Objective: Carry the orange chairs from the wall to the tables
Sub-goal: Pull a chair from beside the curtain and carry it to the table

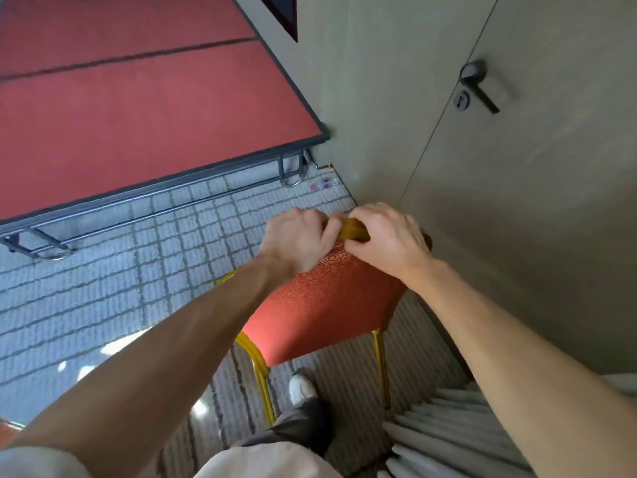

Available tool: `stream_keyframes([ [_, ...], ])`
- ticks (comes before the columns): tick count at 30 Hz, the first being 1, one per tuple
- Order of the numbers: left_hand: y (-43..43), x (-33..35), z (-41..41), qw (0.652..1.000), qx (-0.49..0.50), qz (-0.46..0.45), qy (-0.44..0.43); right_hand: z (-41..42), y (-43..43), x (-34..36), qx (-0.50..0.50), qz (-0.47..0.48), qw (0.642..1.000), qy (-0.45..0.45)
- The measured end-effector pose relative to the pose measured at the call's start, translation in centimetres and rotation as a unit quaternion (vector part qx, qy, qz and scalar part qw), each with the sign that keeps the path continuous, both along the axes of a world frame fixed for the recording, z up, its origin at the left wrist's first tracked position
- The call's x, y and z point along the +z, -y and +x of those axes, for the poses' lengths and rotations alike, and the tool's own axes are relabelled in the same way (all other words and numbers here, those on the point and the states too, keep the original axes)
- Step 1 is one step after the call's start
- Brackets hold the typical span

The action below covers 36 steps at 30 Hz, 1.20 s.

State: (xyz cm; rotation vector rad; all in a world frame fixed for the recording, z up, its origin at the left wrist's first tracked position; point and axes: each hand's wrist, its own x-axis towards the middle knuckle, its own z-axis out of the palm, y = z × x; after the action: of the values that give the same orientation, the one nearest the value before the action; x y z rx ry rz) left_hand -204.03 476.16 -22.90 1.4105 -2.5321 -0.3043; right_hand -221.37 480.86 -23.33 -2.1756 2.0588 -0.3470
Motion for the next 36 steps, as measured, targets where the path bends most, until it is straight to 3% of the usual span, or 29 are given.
stream_keyframes([
  [5, 6.3, -0.1, 1.0, 0.994, 0.099, 0.031, -0.029, 1.4, 7.9, 1.1, 0.074, 0.024, 0.996, 0.031],
  [10, 9.9, 0.8, 1.6, 0.991, 0.041, -0.039, 0.123, 4.0, 14.6, 1.8, 0.087, 0.06, 0.993, 0.048],
  [14, 13.8, 1.1, 1.2, 0.99, 0.1, -0.001, 0.094, 4.0, 19.3, 1.4, 0.085, 0.066, 0.994, 0.028],
  [21, 23.1, 1.1, 2.3, 0.981, 0.074, 0.019, 0.179, 4.5, 29.1, 1.0, 0.107, 0.091, 0.989, 0.052],
  [25, 28.0, 0.2, 4.5, 0.973, 0.113, 0.004, 0.2, 7.1, 35.0, 0.9, 0.153, 0.112, 0.981, 0.035],
  [27, 29.9, -0.3, 7.5, 0.968, 0.157, 0.001, 0.196, 10.4, 38.1, 1.3, 0.213, 0.115, 0.97, 0.036],
  [31, 30.0, 0.5, 14.8, 0.954, 0.278, -0.019, 0.109, 18.5, 41.1, 2.4, 0.343, 0.1, 0.933, 0.04],
  [34, 27.3, 1.0, 19.8, 0.884, 0.467, 0.001, -0.003, 25.1, 41.0, 3.7, 0.477, 0.082, 0.875, 0.018],
  [36, 24.9, 1.3, 21.9, 0.847, 0.531, -0.025, -0.017, 28.3, 40.1, 4.7, 0.554, 0.069, 0.83, 0.003],
])
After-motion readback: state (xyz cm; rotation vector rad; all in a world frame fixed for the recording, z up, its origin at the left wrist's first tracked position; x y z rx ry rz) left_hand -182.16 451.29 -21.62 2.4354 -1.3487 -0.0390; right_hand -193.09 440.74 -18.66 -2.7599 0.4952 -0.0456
